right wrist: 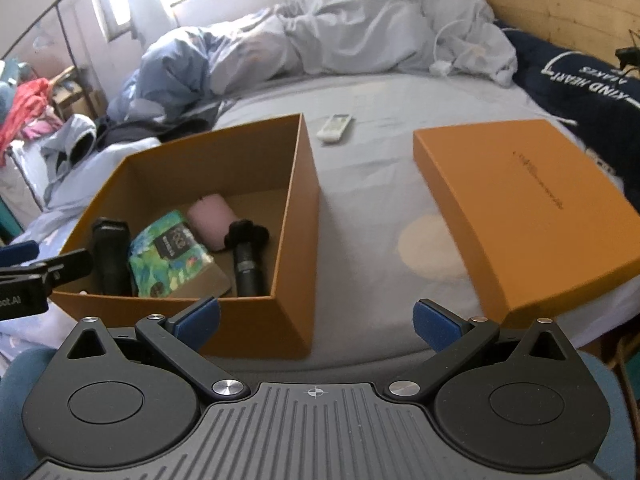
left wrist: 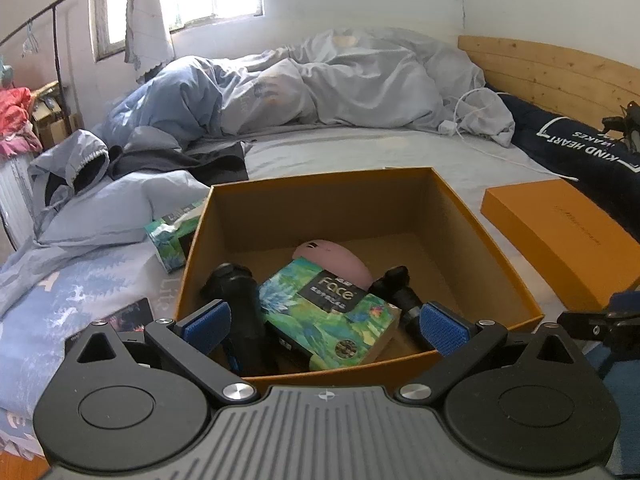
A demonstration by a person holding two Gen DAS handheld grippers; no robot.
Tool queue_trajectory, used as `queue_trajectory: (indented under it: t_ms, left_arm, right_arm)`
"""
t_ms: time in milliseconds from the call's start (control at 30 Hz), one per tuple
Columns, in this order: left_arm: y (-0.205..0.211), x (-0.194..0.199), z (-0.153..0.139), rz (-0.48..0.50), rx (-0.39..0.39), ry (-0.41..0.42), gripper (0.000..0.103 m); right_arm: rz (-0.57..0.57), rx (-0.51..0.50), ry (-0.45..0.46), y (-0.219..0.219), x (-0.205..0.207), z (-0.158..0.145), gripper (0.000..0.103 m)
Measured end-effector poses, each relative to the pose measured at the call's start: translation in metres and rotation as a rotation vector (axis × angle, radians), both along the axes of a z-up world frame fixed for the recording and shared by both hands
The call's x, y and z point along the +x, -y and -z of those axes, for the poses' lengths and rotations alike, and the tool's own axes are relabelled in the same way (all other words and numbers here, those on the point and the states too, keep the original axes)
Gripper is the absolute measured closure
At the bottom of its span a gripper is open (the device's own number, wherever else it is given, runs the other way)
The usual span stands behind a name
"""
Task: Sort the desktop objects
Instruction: 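Move the left tool toward the green Face tissue pack on the bedding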
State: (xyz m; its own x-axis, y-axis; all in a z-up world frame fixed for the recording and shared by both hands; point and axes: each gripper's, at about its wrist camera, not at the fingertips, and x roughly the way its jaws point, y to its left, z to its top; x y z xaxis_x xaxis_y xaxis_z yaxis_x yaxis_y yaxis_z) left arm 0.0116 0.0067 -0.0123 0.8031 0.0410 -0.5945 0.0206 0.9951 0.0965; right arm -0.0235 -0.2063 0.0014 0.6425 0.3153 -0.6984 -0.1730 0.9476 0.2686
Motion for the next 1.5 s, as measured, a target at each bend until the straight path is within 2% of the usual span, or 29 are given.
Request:
queue_trajectory:
  t_ms: [233,400,567,800,1033,1300,1500]
  left_arm:
    - [0.001,0.003,0.001,0.033,-0.007,0.005,0.000]
    - [-0.002,0.013,0.008,0.054,-0.034,-0.035,0.000]
    - [-0.011,0.024,0.005,0.043,-0.078,-0.047,0.000]
    - [-0.033,0.053,-0.008,-0.013,-0.122,-0.033,0.000]
    - [-0.062,0.083,-0.021,-0.079,-0.186,-0.013,0.000]
    - [-0.092,0.115,-0.030,-0.149,-0.204,0.020,0.000]
    - [-0.124,0.140,-0.027,-0.243,-0.226,0.029,0.000]
  right_arm:
    - [0.023,0.050,0.004,-0.008,0.017,-0.006,0.000]
    - [-0.020,0.025,0.067,-0.013,0.039,-0.023,0.000]
    - [-0.062,0.037,0.084,-0.020,0.071,-0.040,0.000]
    - [-0.134,0.063,0.101,-0.042,0.113,-0.062,0.000]
    - [-0.253,0.110,0.122,-0.071,0.155,-0.093,0.000]
    - [-0.395,0.144,0.150,-0.110,0.201,-0.126,0.000]
    - [-0.517,0.131,0.144,-0.153,0.236,-0.134,0.000]
